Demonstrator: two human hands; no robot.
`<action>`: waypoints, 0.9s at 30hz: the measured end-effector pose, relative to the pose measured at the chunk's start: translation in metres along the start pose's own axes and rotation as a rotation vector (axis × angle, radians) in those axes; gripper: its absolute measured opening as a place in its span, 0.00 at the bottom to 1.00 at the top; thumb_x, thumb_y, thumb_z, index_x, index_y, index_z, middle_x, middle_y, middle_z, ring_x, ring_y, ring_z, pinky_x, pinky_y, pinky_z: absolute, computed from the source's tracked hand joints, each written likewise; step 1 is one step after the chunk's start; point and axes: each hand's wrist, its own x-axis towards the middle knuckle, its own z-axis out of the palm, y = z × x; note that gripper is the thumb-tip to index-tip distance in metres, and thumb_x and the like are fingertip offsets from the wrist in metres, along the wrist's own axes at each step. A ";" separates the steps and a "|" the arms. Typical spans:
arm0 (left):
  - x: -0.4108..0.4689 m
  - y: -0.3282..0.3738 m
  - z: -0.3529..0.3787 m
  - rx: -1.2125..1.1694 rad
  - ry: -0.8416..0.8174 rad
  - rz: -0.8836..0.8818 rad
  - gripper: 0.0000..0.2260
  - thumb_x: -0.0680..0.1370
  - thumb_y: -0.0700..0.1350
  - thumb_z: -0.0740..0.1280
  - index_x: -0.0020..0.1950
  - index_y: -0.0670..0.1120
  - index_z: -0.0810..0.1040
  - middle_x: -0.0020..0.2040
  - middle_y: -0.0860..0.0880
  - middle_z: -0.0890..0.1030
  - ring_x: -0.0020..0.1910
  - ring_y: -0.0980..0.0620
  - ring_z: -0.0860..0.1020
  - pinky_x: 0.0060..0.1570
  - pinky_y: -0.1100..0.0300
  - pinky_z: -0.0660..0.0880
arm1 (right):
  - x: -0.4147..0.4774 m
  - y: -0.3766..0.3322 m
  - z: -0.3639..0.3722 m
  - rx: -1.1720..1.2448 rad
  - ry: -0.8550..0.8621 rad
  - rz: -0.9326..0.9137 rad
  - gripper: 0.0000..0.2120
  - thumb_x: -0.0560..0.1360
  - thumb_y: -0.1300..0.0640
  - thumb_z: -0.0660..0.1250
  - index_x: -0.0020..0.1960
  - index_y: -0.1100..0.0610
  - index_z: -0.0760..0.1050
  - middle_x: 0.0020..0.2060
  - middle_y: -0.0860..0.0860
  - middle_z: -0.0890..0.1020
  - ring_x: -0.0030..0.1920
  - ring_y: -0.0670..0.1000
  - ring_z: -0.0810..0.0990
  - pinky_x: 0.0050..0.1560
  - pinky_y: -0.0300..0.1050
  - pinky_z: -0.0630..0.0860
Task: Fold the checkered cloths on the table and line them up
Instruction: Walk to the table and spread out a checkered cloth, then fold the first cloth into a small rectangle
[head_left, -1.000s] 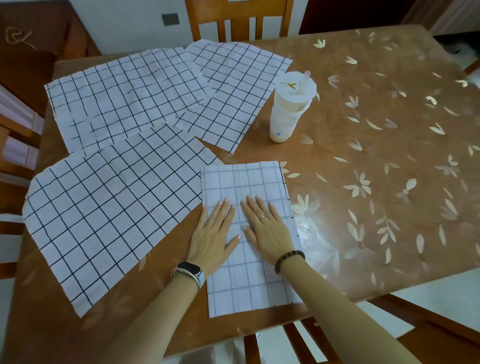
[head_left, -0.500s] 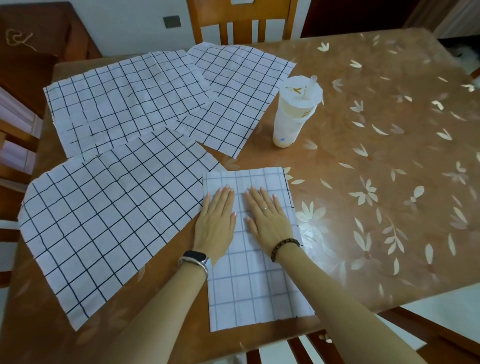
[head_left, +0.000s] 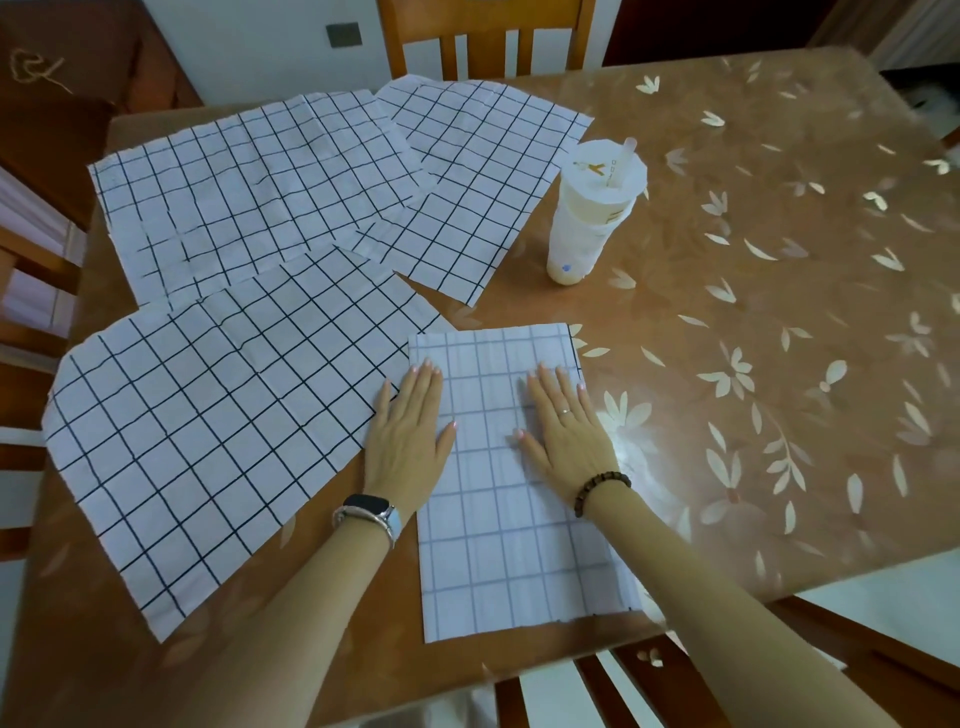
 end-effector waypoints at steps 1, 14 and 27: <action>-0.010 0.005 -0.002 -0.013 0.004 0.045 0.30 0.82 0.57 0.45 0.80 0.42 0.54 0.80 0.45 0.55 0.79 0.47 0.54 0.77 0.46 0.53 | -0.009 -0.003 0.001 -0.026 -0.004 -0.052 0.33 0.79 0.39 0.45 0.78 0.54 0.44 0.77 0.50 0.47 0.78 0.51 0.44 0.77 0.50 0.43; -0.076 0.026 0.011 -0.049 -0.146 0.134 0.32 0.83 0.61 0.40 0.80 0.43 0.54 0.81 0.46 0.54 0.80 0.48 0.52 0.76 0.45 0.54 | -0.064 -0.009 0.017 -0.086 -0.118 -0.149 0.30 0.81 0.40 0.45 0.79 0.53 0.47 0.78 0.49 0.49 0.78 0.51 0.46 0.76 0.50 0.42; -0.112 0.008 -0.032 -0.962 -0.002 -0.564 0.09 0.81 0.44 0.64 0.59 0.46 0.80 0.53 0.51 0.80 0.52 0.51 0.80 0.50 0.62 0.76 | -0.097 0.023 -0.064 0.714 0.025 0.557 0.07 0.76 0.60 0.66 0.49 0.50 0.79 0.46 0.47 0.82 0.45 0.48 0.81 0.45 0.40 0.78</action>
